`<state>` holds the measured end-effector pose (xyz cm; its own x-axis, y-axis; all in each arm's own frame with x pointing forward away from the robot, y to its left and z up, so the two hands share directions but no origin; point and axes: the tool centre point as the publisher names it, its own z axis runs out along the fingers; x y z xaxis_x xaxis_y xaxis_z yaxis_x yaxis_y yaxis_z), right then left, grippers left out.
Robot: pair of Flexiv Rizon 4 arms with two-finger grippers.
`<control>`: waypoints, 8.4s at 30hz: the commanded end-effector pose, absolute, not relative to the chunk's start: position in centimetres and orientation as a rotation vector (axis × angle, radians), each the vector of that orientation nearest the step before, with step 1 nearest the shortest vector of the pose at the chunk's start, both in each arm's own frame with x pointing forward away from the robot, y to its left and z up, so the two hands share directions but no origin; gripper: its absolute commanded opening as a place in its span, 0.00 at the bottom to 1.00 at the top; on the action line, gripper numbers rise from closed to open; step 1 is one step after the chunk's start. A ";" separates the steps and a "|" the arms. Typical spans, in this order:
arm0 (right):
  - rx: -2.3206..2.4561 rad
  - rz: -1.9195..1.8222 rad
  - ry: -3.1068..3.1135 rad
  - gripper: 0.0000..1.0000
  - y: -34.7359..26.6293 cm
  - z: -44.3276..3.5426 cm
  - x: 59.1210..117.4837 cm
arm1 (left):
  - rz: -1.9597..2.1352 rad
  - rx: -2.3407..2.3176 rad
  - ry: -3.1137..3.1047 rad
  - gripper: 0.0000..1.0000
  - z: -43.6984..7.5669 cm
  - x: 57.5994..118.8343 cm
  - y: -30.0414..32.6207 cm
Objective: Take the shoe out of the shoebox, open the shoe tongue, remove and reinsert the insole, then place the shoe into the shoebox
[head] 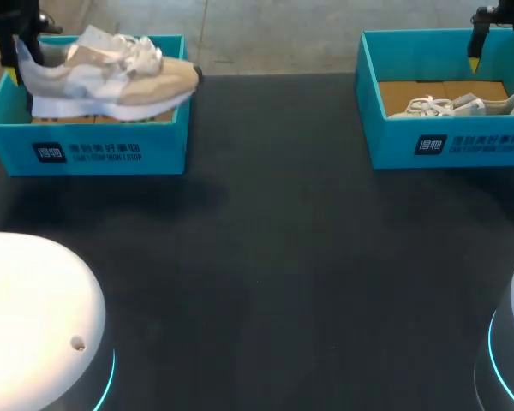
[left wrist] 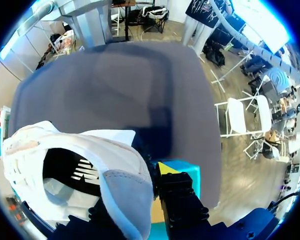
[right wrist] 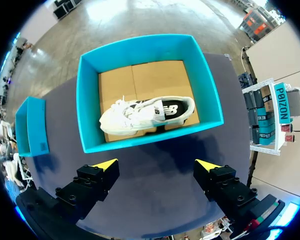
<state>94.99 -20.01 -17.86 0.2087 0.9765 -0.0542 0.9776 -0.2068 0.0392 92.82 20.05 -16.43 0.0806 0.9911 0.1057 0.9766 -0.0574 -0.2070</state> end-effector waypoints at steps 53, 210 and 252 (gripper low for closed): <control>2.390 -0.022 1.937 1.00 -20.1 -17.9 94.9 | -0.161 -2.210 -1.930 0.00 -29.9 69.5 -0.1; 2.390 -0.022 1.937 1.00 -20.1 -17.9 94.9 | 0.828 -1.613 -2.346 1.00 -26.8 66.8 -3.0; 2.435 0.036 1.872 1.00 -19.5 -17.8 92.8 | 1.780 0.204 -2.551 1.00 -30.1 67.5 -0.6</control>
